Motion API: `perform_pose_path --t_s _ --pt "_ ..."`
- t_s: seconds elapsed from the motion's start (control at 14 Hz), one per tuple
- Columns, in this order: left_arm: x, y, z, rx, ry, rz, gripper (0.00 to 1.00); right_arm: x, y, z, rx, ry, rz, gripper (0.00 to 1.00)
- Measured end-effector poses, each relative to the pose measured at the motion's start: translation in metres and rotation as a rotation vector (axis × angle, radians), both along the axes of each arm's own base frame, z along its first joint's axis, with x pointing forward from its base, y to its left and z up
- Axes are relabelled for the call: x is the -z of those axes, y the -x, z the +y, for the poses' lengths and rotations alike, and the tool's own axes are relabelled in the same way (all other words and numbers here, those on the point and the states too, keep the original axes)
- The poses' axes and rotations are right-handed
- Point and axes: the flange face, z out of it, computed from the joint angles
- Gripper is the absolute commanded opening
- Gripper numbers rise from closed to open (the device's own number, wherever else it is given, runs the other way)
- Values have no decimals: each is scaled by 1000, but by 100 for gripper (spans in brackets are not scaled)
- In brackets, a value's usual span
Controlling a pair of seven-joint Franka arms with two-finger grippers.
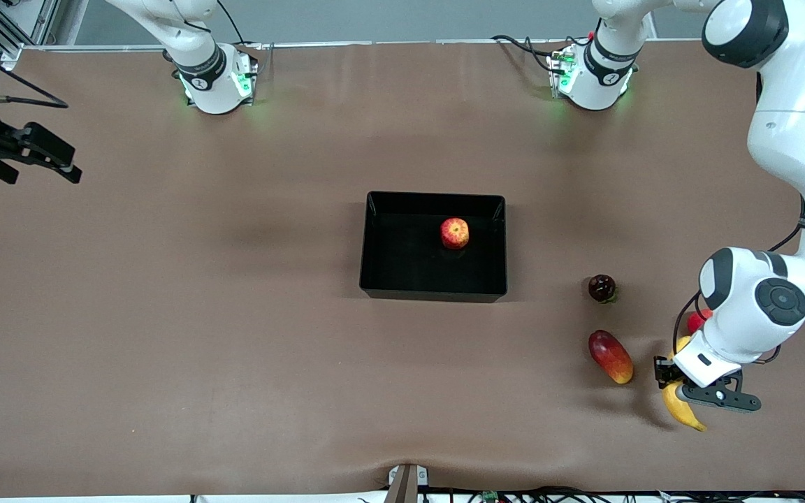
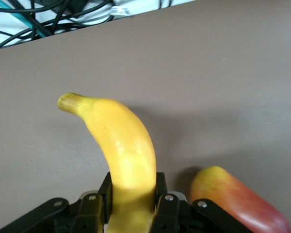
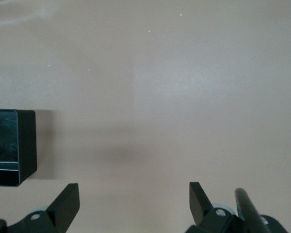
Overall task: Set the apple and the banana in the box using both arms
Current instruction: 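Grasp the yellow banana with the left gripper, then carry the banana over the black box with the left gripper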
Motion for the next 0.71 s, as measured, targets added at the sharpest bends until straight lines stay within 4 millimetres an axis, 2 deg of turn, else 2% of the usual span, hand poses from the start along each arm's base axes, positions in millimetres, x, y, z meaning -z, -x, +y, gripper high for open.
perform_pose_path --t_s 0.07,0.21,0.36,0.5,0.71 --pt "-12 1 -8 -10 24 15 0 0 0 -5 9 -1 -1 100" --pt "-35 5 -22 -35 51 50 0 0 -1 -28 48 -4 -1 100" --pt "-56 10 -45 -62 74 82 0 -1 -1 -46 73 -5 -4 100" --pt "-76 19 -81 -120 114 124 0 -1 -1 -51 81 -4 -4 100" --pt "-102 38 -154 -171 167 174 0 -1 -1 -53 85 -4 -3 100"
